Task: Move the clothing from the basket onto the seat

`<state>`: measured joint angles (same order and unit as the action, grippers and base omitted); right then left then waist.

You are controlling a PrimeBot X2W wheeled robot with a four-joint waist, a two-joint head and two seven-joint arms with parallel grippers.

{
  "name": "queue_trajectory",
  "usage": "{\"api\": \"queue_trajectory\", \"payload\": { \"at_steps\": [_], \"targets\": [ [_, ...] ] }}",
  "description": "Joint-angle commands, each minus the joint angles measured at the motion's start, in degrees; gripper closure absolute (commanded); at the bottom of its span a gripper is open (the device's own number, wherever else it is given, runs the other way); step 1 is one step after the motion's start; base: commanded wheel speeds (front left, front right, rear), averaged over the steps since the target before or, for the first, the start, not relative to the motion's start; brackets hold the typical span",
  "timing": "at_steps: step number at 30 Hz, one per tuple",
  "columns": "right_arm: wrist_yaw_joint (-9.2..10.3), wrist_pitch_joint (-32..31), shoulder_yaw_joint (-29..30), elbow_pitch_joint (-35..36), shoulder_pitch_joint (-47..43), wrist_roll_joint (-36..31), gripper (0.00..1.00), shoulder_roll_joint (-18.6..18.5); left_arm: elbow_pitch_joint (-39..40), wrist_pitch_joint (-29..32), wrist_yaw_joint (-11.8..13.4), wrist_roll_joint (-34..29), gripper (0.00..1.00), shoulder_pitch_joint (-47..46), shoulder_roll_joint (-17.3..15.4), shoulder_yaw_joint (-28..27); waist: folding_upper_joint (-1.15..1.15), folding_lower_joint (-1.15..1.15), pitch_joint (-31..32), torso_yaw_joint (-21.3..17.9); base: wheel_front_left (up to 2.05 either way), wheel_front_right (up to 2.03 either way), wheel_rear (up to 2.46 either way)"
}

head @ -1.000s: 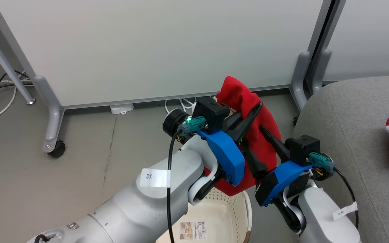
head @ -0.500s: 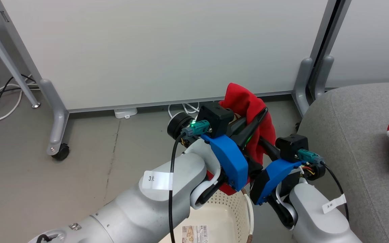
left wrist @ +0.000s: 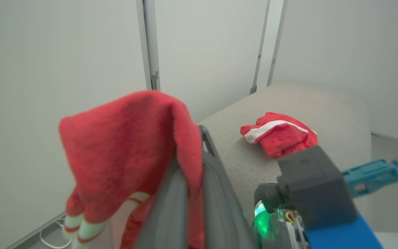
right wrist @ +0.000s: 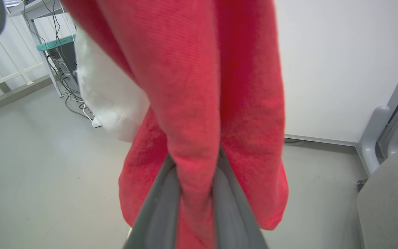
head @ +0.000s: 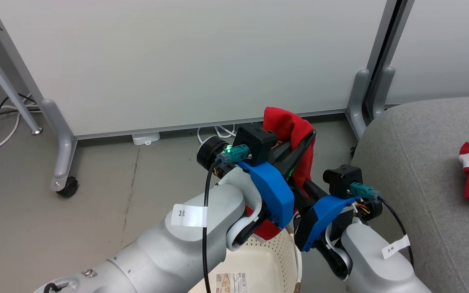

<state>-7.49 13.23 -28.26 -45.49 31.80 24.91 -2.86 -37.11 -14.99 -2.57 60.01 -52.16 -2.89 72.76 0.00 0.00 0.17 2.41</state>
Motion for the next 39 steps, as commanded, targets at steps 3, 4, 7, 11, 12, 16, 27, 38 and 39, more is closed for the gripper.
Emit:
{"api": "queue_trajectory", "payload": {
  "at_steps": [3, 4, 7, 11, 12, 16, 27, 38, 39],
  "targets": [
    [-0.01, 0.6, -0.5, -0.5, 1.3, 0.8, 1.0, 0.0, -0.3, -0.3, 0.0, 0.2, 1.0, -0.8, 0.0, 0.0, 0.0, 0.0, 0.0, -0.2, 0.0, 0.0, 0.0],
    [-0.01, 0.6, -0.6, -0.7, 1.4, 0.9, 1.0, 0.0, -0.4, -0.3, 0.0, 0.2, 1.0, -0.8, 0.0, 0.0, 0.0, 0.0, -0.1, -0.3, 0.0, 0.0, 0.0],
    [-0.01, 1.0, -0.8, -1.1, 1.4, 1.2, 1.0, 0.0, -0.8, -0.3, 0.0, 0.2, 1.0, -0.6, 0.0, 0.0, 0.0, 0.0, -0.1, -0.5, 0.0, 0.0, 0.0],
    [-0.01, 1.2, -1.1, -1.6, 1.7, 1.5, 1.0, 0.0, -1.3, -0.3, -0.2, 0.2, 1.0, -0.5, 0.0, 0.1, 0.0, 0.0, -0.1, -0.7, 0.0, 0.0, 0.0],
    [-0.01, 1.2, -1.1, -1.8, 1.8, 1.7, 1.0, 0.0, -1.4, -0.3, -0.2, 0.2, 1.0, -0.5, 0.0, 0.1, 0.0, 0.0, -0.2, -0.7, 0.0, 0.0, 0.0],
    [-0.01, 1.5, -1.4, -2.2, 1.9, 2.0, 1.0, 0.0, -1.8, -0.3, -0.2, 0.2, 1.0, -0.1, 0.0, 0.0, 0.0, 0.0, -0.2, -1.0, 0.0, 0.0, 0.0],
    [-0.01, 1.8, -1.2, -2.8, 2.3, 3.0, 1.0, 0.0, -2.1, -0.3, 0.2, -2.6, 0.0, 3.1, 0.0, -2.8, 0.0, 0.0, -0.3, -1.6, 0.0, 0.0, 0.0],
    [-0.01, 2.0, 0.6, -2.8, 2.3, 2.2, 1.0, 0.0, 4.1, -0.3, 0.2, -17.0, 0.0, 15.2, -3.4, -16.6, 0.0, 0.0, -1.1, -1.6, 0.0, 0.0, 0.0],
    [-0.01, 2.0, 0.8, -2.7, 2.3, 2.1, 1.0, 0.0, 5.4, -0.3, 0.2, -18.5, 0.0, 16.8, -4.0, -18.4, 0.0, 0.0, -1.3, -1.7, 0.0, 0.0, 0.0]
  ]
}}
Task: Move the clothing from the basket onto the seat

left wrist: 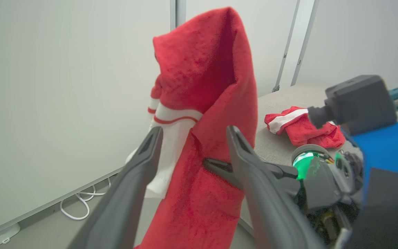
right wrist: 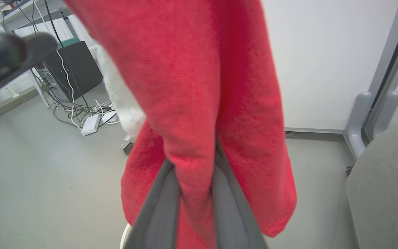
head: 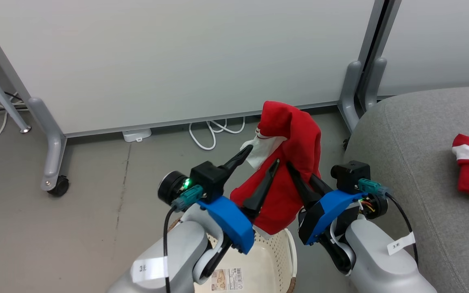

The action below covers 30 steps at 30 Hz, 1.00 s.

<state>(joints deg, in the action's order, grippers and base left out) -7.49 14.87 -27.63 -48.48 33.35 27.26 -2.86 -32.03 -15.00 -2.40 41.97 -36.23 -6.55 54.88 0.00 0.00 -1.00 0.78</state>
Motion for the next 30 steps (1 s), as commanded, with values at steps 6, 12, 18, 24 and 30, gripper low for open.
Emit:
{"api": "queue_trajectory", "payload": {
  "at_steps": [6, 12, 18, 24, 30],
  "targets": [
    [-0.01, 0.4, 1.0, 0.8, 0.3, -0.9, 1.0, 0.0, 8.9, -0.2, 0.2, -9.6, 0.0, 11.0, -3.8, -10.7, 0.0, 0.0, -0.9, -0.5, 0.0, 0.0, 0.0],
    [-0.01, 0.4, 2.7, 0.6, -0.3, -2.5, 1.0, 0.0, 15.2, -0.2, -0.5, -16.4, 0.0, 19.9, -4.5, -20.7, 0.0, 0.0, -1.1, -0.6, 0.0, 0.0, 0.0],
    [-0.01, 0.4, 4.0, 1.2, -1.2, -3.4, 1.0, 0.0, 17.9, -0.2, -1.9, -21.4, 0.0, 26.9, -3.3, -28.5, 0.0, 0.0, -0.7, -0.9, 0.0, 0.0, 0.0],
    [-0.01, 0.5, 4.8, 1.4, -2.0, -3.8, 1.0, 0.0, 18.4, -0.2, -3.1, -23.8, 0.0, 30.6, -1.6, -33.6, 0.0, 0.0, -0.4, -1.0, 0.0, 0.0, 0.0],
    [-0.01, 0.5, 5.4, 1.6, -2.0, -4.2, 1.0, 0.0, 18.4, -0.2, -4.3, -26.1, 0.0, 32.3, 0.0, -36.4, 0.0, 0.0, -0.7, -1.1, 0.0, 0.0, 0.0]
  ]
}}
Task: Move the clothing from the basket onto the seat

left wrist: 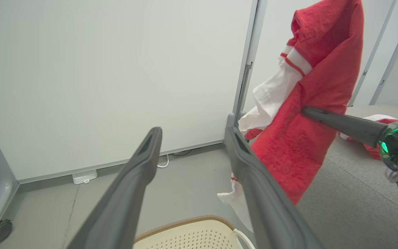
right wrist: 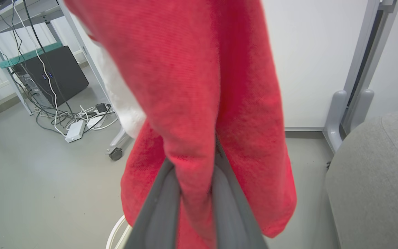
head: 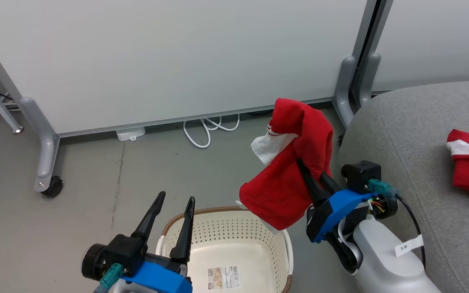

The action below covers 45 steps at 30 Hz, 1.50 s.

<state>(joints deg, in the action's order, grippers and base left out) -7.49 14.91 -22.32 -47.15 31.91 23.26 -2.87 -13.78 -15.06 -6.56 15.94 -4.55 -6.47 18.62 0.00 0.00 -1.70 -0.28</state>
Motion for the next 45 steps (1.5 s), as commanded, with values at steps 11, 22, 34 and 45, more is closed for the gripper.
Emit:
{"api": "queue_trajectory", "payload": {
  "at_steps": [11, 22, 34, 45],
  "targets": [
    [-0.01, 0.4, 0.2, 0.7, 0.0, 0.0, 1.0, 0.0, -0.1, -0.2, -1.0, -2.0, 0.0, 0.9, 1.4, -2.3, 0.0, 0.0, -1.0, -3.6, 0.0, 0.0, 0.0],
    [-0.01, 0.4, 0.6, 1.0, 0.5, -0.1, 1.0, 0.0, 0.0, -0.2, -1.1, -1.5, 0.0, -0.3, 1.4, -1.3, 0.0, 0.0, -2.2, -13.1, 0.0, 0.0, 0.0],
    [-0.01, 0.4, 2.6, 1.8, -0.4, -0.8, 1.0, 0.0, 0.1, -0.2, -0.9, -1.4, 0.0, -0.7, 0.7, -0.7, 0.0, 0.0, -3.2, -23.2, 0.0, 0.0, 0.0],
    [-0.01, 0.4, 3.2, 2.8, -1.5, -0.4, 1.0, 0.0, 0.0, -0.2, -0.9, -1.3, 0.0, -1.4, 0.3, -0.5, 0.0, 0.0, -4.3, -29.2, 0.0, 0.0, 0.0]
  ]
}}
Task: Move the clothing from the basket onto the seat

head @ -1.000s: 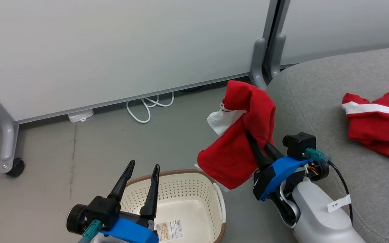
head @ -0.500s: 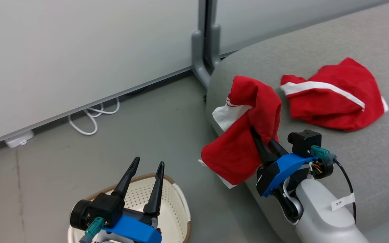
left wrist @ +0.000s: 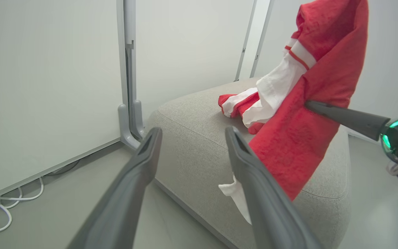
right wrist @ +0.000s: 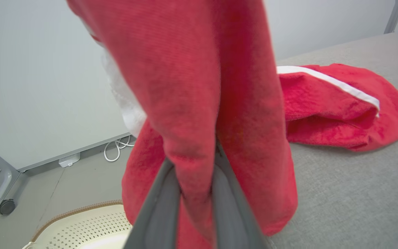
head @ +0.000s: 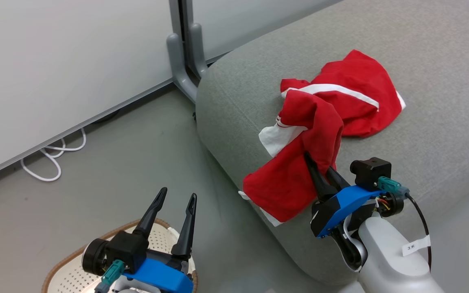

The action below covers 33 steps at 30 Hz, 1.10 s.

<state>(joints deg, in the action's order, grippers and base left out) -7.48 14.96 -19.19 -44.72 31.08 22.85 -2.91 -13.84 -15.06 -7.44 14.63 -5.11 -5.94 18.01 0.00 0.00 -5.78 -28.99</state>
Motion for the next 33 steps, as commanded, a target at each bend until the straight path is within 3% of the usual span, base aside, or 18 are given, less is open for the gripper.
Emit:
{"api": "queue_trajectory", "payload": {
  "at_steps": [1, 19, 22, 28, 33],
  "targets": [
    [-0.03, 0.3, 0.0, 0.4, -0.7, 0.2, 1.0, 0.0, -0.1, -0.2, 0.0, 0.0, 0.0, -0.8, -0.3, 0.2, 0.0, 0.0, -0.2, -0.8, 0.0, 0.0, 0.0],
    [-0.03, -0.5, 3.6, 0.2, 2.4, 0.2, 1.0, 0.0, 0.2, -0.2, 0.0, 0.0, 0.0, -1.3, -1.2, 1.4, 0.0, 0.0, -2.3, -0.4, 0.0, 0.0, 0.0],
    [-0.02, -2.1, 6.6, 0.7, 6.0, -1.1, 1.0, -0.1, 0.7, -0.2, 0.0, -0.3, 0.0, -2.0, -1.9, 1.8, 0.0, 0.0, -3.5, 0.0, 0.0, 0.0, 0.0],
    [-0.03, -5.4, 13.3, 3.3, 12.2, -8.1, 1.0, -3.7, 2.1, -0.2, 0.0, -0.8, 0.0, -3.5, -3.0, 1.8, 0.0, 0.0, -6.9, 1.7, 0.0, 0.0, 0.0],
    [-0.02, -9.9, 23.4, 9.0, 18.2, -10.6, 1.0, -8.4, 4.0, -0.2, 0.0, -1.7, 0.0, -6.5, -5.1, 2.2, 0.0, 0.0, -13.4, 4.6, 0.0, 0.0, 0.0]
  ]
}}
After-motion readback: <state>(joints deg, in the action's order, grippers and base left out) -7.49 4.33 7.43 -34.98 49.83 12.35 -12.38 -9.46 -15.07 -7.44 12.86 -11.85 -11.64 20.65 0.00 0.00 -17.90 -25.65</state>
